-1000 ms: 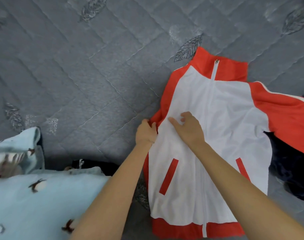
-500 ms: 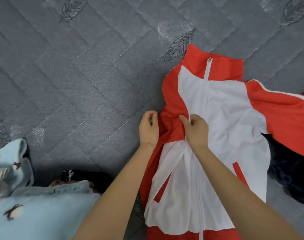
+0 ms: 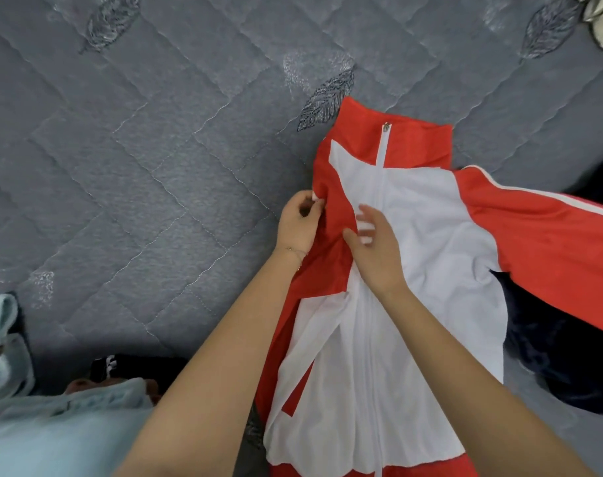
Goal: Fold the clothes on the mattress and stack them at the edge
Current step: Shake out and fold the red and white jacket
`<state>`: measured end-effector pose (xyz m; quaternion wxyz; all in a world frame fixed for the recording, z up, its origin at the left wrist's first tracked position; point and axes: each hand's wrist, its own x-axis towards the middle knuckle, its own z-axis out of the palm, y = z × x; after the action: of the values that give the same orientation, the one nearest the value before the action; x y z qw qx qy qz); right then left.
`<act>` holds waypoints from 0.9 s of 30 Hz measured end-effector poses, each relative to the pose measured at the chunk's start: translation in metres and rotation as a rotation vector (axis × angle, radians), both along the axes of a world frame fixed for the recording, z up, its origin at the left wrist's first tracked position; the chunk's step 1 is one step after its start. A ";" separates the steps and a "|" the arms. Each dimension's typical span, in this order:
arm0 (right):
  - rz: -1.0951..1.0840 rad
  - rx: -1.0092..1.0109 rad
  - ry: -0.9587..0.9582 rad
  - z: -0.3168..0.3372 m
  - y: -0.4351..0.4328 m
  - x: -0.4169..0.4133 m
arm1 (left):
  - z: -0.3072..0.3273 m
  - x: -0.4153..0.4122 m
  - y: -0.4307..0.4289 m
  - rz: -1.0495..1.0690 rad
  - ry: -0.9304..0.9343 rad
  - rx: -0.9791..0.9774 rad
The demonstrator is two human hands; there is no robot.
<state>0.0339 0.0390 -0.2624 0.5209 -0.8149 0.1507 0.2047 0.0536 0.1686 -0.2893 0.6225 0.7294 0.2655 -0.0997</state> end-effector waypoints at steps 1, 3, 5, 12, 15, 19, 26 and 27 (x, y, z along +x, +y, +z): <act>0.046 -0.004 -0.086 0.004 0.000 0.007 | 0.001 0.001 0.001 -0.031 -0.028 0.056; 0.248 -0.097 -0.328 0.010 0.001 0.026 | 0.005 0.003 0.004 -0.078 -0.086 0.110; 0.464 -0.224 -0.485 0.015 0.005 0.049 | 0.013 0.006 0.007 -0.103 -0.157 0.043; 0.874 -0.409 -0.433 0.022 0.028 0.099 | 0.033 0.013 0.027 -0.213 -0.237 0.031; 0.931 -0.489 -0.430 0.025 0.028 0.104 | 0.037 0.012 0.043 -0.234 -0.093 0.054; 0.784 -0.460 -0.481 0.026 0.035 0.100 | 0.042 0.006 0.069 -0.381 0.225 -0.177; 0.612 -0.507 -0.426 0.017 0.049 0.095 | 0.040 -0.018 0.111 -0.296 0.400 -0.390; 0.588 -0.516 -0.415 0.016 0.053 0.093 | 0.042 -0.016 0.120 -0.315 0.379 -0.334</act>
<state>0.1271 0.0915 -0.2468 0.2391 -0.9503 -0.1491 0.1321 0.0372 0.2887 -0.2473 0.6502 0.6174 0.2405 -0.3716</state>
